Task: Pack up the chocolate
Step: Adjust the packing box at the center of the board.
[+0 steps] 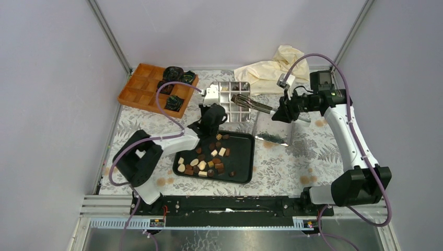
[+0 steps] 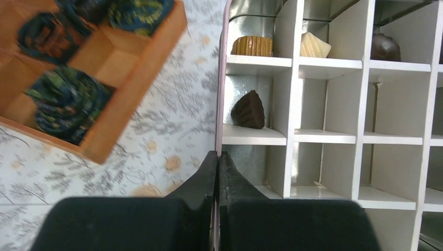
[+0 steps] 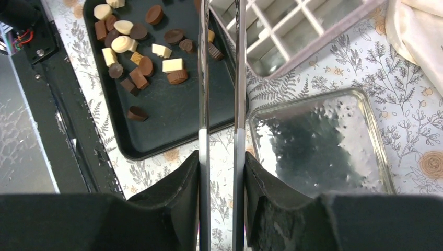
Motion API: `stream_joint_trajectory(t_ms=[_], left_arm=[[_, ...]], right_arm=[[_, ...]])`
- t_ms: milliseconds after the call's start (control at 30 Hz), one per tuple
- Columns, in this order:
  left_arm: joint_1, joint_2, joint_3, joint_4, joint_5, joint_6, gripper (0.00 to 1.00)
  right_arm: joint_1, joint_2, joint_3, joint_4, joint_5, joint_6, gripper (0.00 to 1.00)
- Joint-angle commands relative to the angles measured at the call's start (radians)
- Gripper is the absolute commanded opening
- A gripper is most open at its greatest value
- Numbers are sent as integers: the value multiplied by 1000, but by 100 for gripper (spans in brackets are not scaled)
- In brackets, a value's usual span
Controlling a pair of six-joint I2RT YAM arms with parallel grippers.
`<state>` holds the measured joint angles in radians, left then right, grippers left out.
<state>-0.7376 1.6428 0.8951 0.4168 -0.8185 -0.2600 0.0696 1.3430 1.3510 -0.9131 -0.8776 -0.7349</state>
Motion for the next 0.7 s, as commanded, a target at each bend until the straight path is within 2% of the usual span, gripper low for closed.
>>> stream_joint_trajectory(t_ms=[0, 200, 467, 667], left_arm=[[21, 77, 128, -169, 39, -205, 0], [76, 212, 241, -333, 205, -324, 0], [106, 272, 283, -358, 272, -331, 0], [121, 238, 263, -371, 288, -357, 23]], right_arm=[[39, 53, 83, 90, 62, 86, 0], [48, 123, 94, 133, 122, 141, 0], [109, 269, 145, 108, 203, 142, 0], [140, 375, 220, 103, 219, 168, 0]])
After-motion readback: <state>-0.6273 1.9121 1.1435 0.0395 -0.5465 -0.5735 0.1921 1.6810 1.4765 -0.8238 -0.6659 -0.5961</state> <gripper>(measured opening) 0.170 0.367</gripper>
